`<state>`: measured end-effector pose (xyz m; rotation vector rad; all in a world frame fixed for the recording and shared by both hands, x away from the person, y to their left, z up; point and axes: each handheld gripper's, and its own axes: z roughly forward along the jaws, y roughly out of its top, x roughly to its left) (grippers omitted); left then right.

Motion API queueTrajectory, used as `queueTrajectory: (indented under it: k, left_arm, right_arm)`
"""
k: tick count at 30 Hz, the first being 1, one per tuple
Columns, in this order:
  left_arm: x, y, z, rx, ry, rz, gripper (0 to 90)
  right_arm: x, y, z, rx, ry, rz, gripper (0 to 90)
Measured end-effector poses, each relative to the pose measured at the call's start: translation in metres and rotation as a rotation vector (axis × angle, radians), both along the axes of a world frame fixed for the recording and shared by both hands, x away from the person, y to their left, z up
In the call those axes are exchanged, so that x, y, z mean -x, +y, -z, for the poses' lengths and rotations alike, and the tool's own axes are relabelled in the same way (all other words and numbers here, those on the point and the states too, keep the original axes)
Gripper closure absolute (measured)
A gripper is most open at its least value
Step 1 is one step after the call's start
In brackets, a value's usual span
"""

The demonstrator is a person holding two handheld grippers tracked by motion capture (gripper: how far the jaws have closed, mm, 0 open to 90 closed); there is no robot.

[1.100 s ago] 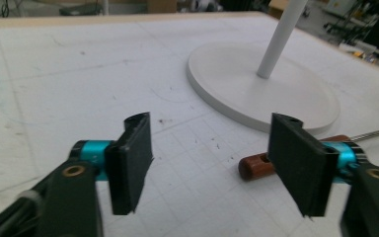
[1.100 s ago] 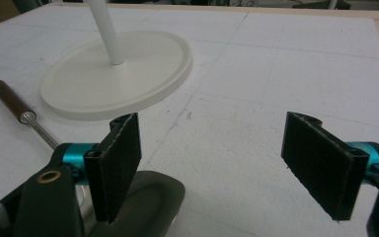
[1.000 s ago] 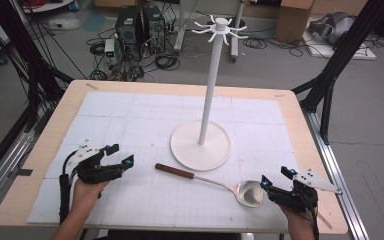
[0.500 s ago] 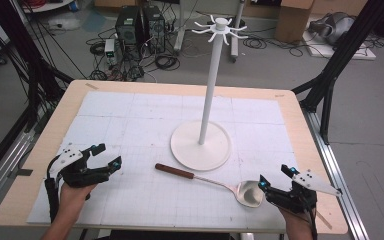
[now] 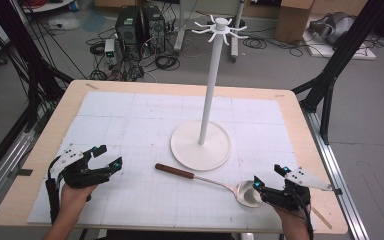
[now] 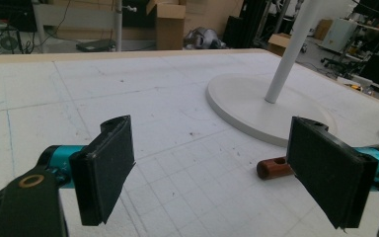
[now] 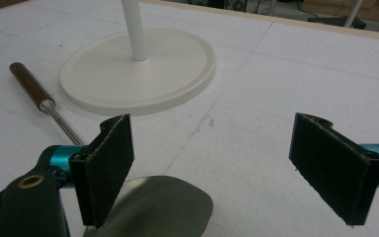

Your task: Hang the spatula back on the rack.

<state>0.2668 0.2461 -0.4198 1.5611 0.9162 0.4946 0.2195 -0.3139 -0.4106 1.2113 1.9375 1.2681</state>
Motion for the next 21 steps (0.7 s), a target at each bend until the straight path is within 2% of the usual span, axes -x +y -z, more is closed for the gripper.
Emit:
queueTrajectory:
  k: [5, 9, 12, 14, 16, 18, 21]
  left_arm:
    - [-0.001, -0.002, 0.001, 0.025, 0.000, 0.005, 17.5]
    - [0.000, -0.005, 0.003, 0.013, 0.008, 0.022, 17.6]
    - [0.001, -0.006, 0.003, 0.012, 0.012, 0.035, 17.8]
    - [0.001, -0.007, 0.003, 0.009, 0.008, 0.031, 17.8]
    - [0.001, -0.008, 0.004, 0.007, 0.012, 0.034, 17.8]
    - [0.000, -0.008, 0.004, 0.007, 0.016, 0.034, 17.9]
    - [0.000, -0.008, 0.004, 0.000, 0.023, 0.035, 18.0]
  right_arm:
    - [-0.003, 0.007, 0.000, -0.009, 0.014, -0.035, 16.1]
    - [-0.007, 0.012, 0.001, -0.004, 0.034, -0.072, 16.1]
    - [-0.011, 0.015, 0.000, -0.025, 0.046, -0.088, 16.1]
    - [-0.015, 0.018, 0.002, -0.015, 0.053, -0.111, 16.1]
    - [-0.019, 0.022, 0.003, -0.003, 0.085, -0.134, 16.2]
    - [-0.024, 0.027, 0.003, 0.014, 0.108, -0.159, 19.7]
    - [-0.031, 0.033, 0.002, 0.028, 0.123, -0.225, 26.7]
